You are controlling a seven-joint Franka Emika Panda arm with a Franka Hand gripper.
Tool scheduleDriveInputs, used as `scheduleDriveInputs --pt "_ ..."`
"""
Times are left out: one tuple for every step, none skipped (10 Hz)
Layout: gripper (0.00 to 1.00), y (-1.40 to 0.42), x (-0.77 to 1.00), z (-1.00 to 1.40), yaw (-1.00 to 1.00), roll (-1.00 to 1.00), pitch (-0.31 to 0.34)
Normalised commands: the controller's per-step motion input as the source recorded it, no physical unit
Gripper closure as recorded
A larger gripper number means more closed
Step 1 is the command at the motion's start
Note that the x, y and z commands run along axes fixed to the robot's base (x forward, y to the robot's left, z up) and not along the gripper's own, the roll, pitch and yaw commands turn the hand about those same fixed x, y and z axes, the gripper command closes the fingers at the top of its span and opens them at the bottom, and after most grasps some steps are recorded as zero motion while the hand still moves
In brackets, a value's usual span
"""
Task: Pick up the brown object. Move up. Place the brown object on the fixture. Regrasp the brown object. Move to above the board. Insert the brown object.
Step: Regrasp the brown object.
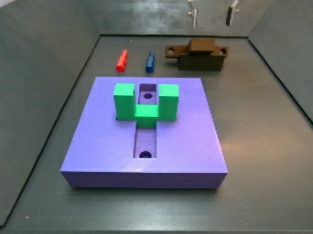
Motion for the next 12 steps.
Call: scheduleDriveInputs --pt "0.00 -0.19 0.01 0.03 0.10 1.00 0.000" --pt "0.00 -0.25 0.11 0.03 0.00 1.00 0.071" --pt "0.00 -0.11 0.00 0.13 -0.25 1.00 0.349" --pt "0.00 -0.05 -0.03 0.16 -0.31 1.00 0.431" --pt "0.00 -0.04 -0.05 0.16 -0.33 1.00 0.449" --pt "0.00 -0.02 -0.07 0.15 -0.35 1.00 0.469" --pt "0.00 -0.08 -0.04 0.09 -0.36 1.00 0.514" --pt "0.00 -0.32 0.00 -0.09 -0.33 0.86 0.463" --pt "0.00 -0.44 0.00 -0.28 -0.23 0.83 0.311" --pt "0.00 -0.24 0.06 -0.34 -0.05 0.48 0.000" --pt "0.00 -0.11 0.03 0.00 0.00 0.36 0.069" --pt "0.00 0.00 0.06 0.00 0.00 0.00 0.000"
